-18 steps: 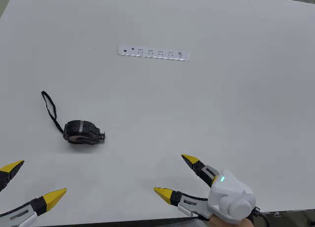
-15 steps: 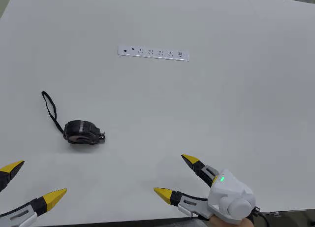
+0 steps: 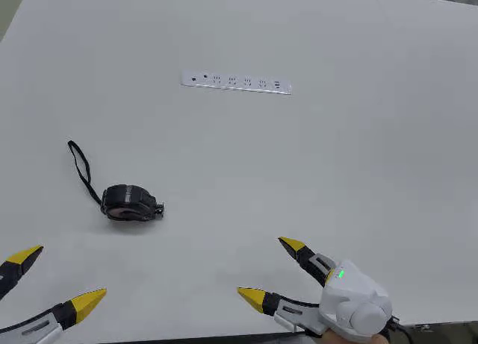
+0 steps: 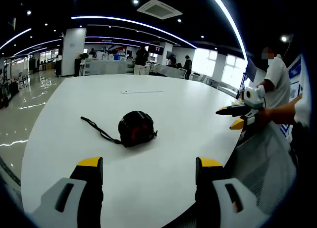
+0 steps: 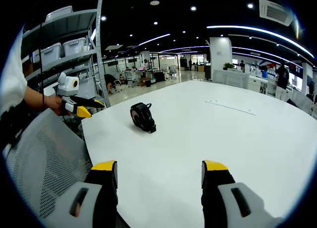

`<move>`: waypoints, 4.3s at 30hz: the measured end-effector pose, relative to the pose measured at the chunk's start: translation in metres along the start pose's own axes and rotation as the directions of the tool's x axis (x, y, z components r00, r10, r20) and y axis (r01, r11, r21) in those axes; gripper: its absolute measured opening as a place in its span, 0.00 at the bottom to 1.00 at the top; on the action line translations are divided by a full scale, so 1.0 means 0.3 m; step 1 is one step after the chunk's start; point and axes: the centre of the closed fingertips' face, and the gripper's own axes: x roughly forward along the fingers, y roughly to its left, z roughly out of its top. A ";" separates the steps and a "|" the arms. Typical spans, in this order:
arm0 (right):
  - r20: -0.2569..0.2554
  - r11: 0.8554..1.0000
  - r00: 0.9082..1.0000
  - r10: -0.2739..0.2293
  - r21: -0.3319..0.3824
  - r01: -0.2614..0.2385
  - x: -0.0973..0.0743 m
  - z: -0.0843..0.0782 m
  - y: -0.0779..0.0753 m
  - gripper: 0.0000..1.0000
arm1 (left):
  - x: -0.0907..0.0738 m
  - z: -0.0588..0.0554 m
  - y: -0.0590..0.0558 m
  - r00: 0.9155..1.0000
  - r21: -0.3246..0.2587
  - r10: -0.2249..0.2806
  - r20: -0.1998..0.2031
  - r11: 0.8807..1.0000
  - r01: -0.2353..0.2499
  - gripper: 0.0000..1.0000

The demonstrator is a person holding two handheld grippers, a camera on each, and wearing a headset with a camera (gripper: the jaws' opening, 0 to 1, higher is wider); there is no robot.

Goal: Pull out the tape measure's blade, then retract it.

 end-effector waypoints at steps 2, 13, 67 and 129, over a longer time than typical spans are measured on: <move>-0.004 1.000 1.000 0.004 -0.002 -0.004 0.003 -0.002 0.002 0.69 | 0.001 0.001 -0.001 1.000 0.004 -0.002 -0.001 1.000 0.002 0.75; -0.006 1.000 1.000 0.023 -0.003 -0.023 0.023 0.003 0.006 0.69 | 0.022 0.009 0.005 1.000 0.027 -0.021 -0.014 0.999 0.022 0.74; -0.057 0.975 0.978 0.203 -0.082 -0.207 0.225 0.045 -0.013 0.65 | 0.175 0.037 0.099 0.970 0.232 -0.176 -0.166 0.949 0.212 0.70; -0.069 0.893 0.906 0.417 -0.158 -0.422 0.472 0.067 0.026 0.60 | 0.399 0.064 0.127 0.866 0.380 -0.342 -0.364 0.795 0.474 0.63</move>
